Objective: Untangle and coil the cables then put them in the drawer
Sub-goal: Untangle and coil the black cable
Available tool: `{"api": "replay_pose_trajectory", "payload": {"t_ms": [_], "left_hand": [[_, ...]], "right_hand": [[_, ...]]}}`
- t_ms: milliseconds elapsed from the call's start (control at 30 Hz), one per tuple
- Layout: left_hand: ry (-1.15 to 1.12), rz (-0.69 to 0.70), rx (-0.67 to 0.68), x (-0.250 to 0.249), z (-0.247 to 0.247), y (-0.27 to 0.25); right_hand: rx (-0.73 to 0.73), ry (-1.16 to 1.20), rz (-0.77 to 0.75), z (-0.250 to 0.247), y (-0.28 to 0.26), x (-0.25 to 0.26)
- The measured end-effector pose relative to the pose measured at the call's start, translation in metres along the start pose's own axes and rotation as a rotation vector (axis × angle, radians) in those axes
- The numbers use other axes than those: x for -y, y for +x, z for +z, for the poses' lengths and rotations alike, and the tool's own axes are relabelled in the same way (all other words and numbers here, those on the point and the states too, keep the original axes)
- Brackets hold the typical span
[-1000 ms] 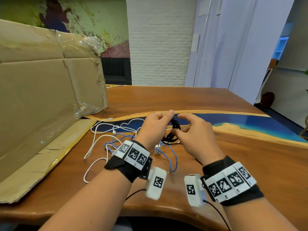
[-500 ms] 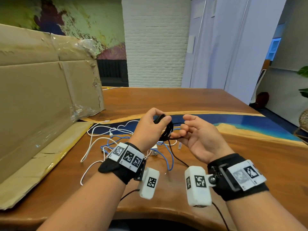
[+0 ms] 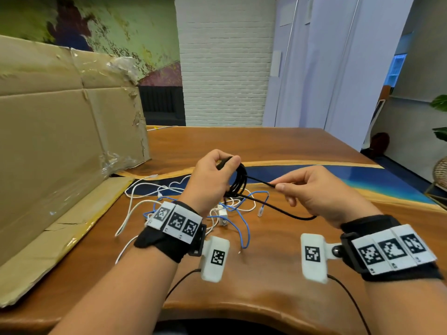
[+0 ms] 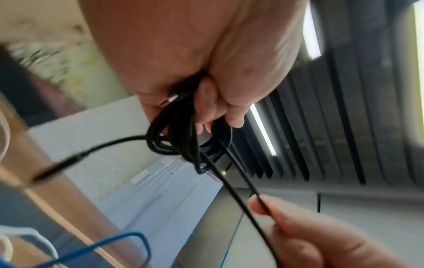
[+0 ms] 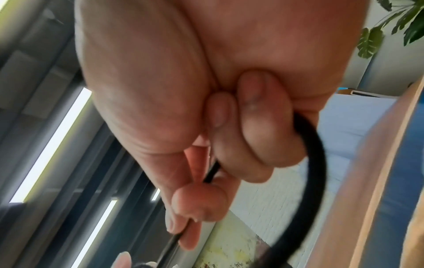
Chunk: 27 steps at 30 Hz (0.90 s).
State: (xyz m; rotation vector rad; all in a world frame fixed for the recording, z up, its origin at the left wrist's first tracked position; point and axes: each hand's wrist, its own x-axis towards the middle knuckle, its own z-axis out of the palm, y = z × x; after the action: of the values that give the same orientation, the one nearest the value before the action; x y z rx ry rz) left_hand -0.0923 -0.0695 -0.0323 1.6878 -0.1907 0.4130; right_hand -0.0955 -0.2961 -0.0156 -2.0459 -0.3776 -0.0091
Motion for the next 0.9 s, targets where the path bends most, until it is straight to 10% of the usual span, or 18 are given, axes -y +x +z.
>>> {"api": "replay_pose_trajectory", "payload": {"t_ms": [200, 367, 567, 900], "left_hand": [[0.194, 0.068, -0.082, -0.001, -0.002, 0.002], [-0.227, -0.100, 0.013, -0.009, -0.008, 0.004], [-0.145, -0.038, -0.005, -0.016, 0.001, 0.000], [-0.643, -0.119, 0.131, -0.042, 0.008, -0.016]], "right_hand": [[0.087, -0.213, -0.021, -0.017, -0.006, 0.011], [0.061, -0.261, 0.030, -0.019, -0.008, 0.018], [0.083, 0.358, -0.005, 0.019, -0.007, 0.017], [-0.397, 0.024, -0.291, 0.054, 0.005, 0.005]]}}
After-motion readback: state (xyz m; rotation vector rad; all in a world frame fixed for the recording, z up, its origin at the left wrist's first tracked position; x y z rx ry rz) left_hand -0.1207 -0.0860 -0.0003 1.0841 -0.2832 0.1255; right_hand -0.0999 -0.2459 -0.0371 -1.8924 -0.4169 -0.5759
